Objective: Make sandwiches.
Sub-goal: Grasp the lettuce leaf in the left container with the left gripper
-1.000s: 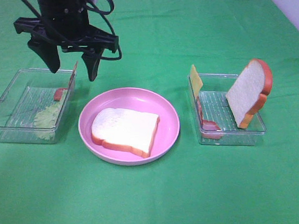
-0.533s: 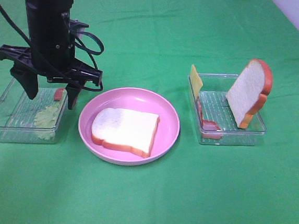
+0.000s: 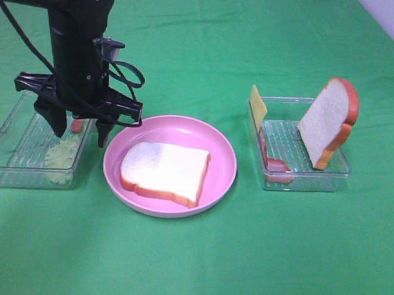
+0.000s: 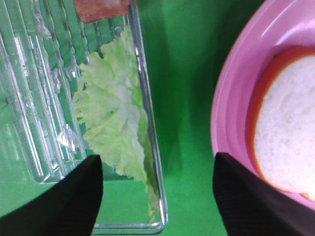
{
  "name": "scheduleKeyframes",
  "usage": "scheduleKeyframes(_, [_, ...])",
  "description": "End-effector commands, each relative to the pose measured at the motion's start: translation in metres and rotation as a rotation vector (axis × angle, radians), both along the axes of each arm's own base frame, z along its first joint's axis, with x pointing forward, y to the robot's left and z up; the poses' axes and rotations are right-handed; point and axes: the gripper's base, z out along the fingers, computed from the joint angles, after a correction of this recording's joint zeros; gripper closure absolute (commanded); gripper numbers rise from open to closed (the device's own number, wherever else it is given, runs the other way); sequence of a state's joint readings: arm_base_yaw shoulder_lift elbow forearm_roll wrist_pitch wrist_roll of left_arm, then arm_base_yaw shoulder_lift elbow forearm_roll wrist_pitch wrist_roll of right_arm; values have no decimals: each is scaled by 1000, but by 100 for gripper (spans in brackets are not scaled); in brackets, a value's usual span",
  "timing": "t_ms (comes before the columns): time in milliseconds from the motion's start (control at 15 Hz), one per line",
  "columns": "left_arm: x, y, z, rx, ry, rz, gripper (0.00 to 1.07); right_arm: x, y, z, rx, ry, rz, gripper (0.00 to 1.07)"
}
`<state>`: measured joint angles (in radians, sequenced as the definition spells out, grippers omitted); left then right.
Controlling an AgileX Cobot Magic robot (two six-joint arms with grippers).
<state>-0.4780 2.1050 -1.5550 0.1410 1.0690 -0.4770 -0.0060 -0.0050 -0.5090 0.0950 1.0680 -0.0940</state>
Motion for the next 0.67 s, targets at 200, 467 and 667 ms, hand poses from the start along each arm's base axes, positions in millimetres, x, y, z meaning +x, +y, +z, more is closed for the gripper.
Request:
scheduleKeyframes(200, [2, -1, -11, 1, -8, 3, 55, -1, 0, 0, -13, -20, -1, 37])
scheduleKeyframes(467, [3, 0, -11, 10, -12, -3, 69, -1, 0, 0, -13, -20, -1, 37])
scheduleKeyframes(667, [3, 0, -11, 10, -12, -4, 88, -1, 0, 0, -13, -20, -1, 37])
